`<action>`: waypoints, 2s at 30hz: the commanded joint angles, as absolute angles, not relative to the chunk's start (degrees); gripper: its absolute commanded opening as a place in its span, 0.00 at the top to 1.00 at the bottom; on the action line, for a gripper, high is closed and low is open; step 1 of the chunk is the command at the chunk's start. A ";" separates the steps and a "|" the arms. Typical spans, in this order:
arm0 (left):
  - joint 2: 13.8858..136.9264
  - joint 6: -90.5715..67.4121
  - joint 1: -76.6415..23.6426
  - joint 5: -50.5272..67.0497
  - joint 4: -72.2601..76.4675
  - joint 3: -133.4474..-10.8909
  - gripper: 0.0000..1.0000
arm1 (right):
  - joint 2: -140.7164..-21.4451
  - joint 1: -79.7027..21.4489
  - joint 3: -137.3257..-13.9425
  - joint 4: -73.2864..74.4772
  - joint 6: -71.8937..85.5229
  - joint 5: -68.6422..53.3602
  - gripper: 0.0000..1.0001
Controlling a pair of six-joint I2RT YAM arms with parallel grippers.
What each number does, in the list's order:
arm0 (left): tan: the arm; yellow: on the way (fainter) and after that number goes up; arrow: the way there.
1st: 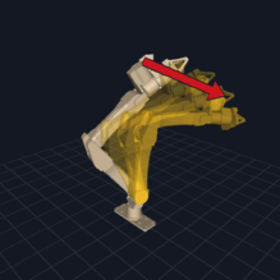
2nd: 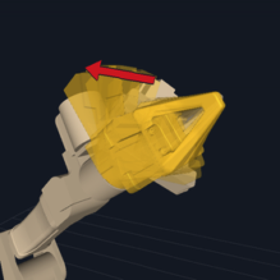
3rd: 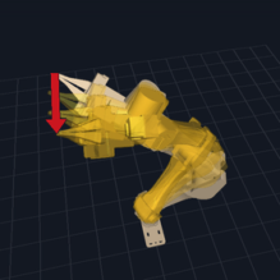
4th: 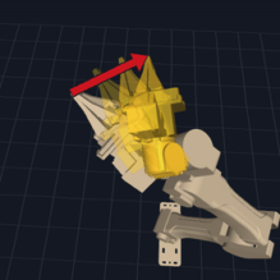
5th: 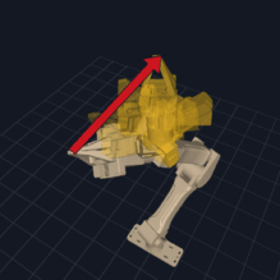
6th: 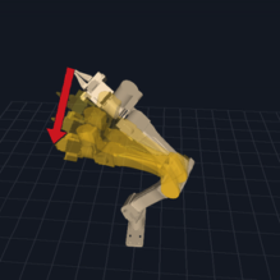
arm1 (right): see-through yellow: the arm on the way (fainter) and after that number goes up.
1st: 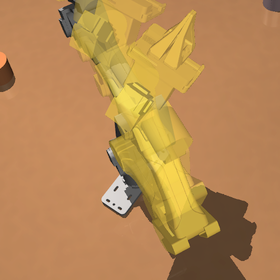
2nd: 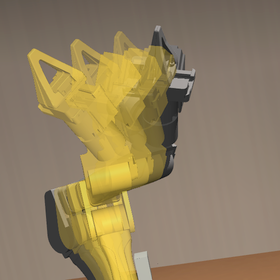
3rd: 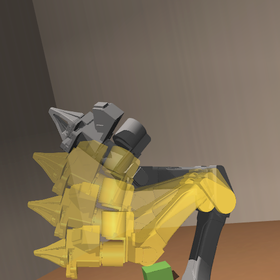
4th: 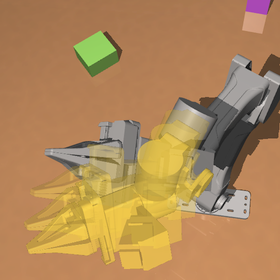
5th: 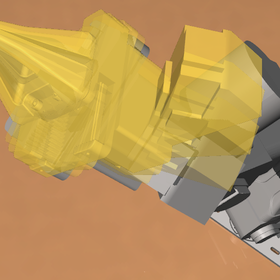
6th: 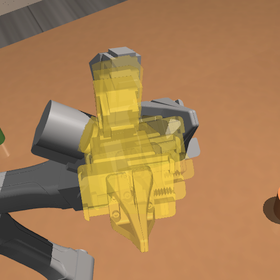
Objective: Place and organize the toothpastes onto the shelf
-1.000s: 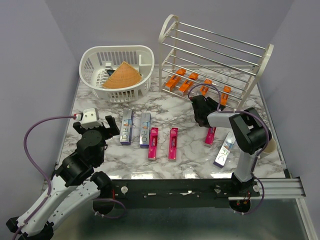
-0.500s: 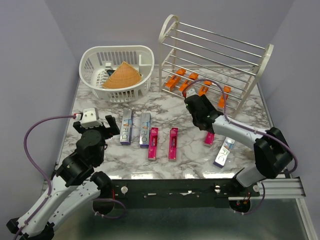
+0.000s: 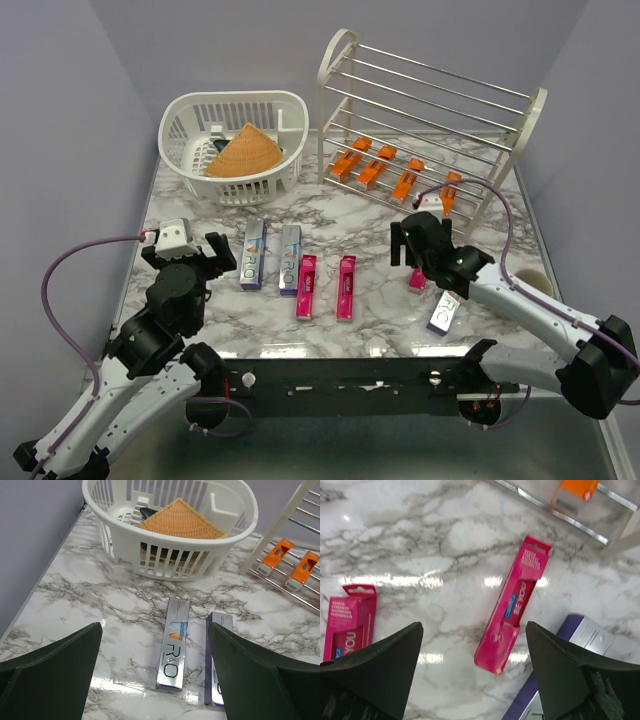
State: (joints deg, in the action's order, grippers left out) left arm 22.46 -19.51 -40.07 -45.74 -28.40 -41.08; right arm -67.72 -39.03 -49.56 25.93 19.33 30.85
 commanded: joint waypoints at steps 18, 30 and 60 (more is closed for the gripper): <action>23.12 -19.34 -38.85 -45.62 -28.21 -40.25 0.01 | -61.34 -39.20 -26.46 18.64 45.96 26.98 0.23; 23.47 -19.34 -38.50 -44.91 -28.30 -40.25 0.01 | -66.44 -39.38 -27.77 16.17 46.41 29.53 0.35; 23.20 -19.34 -38.14 -44.03 -28.21 -40.25 0.01 | -63.46 -50.10 -49.82 28.39 31.12 31.91 0.60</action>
State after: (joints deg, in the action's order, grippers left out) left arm 23.53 -19.53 -38.57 -45.12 -28.45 -40.73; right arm -67.02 -49.56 -43.22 26.20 37.54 32.21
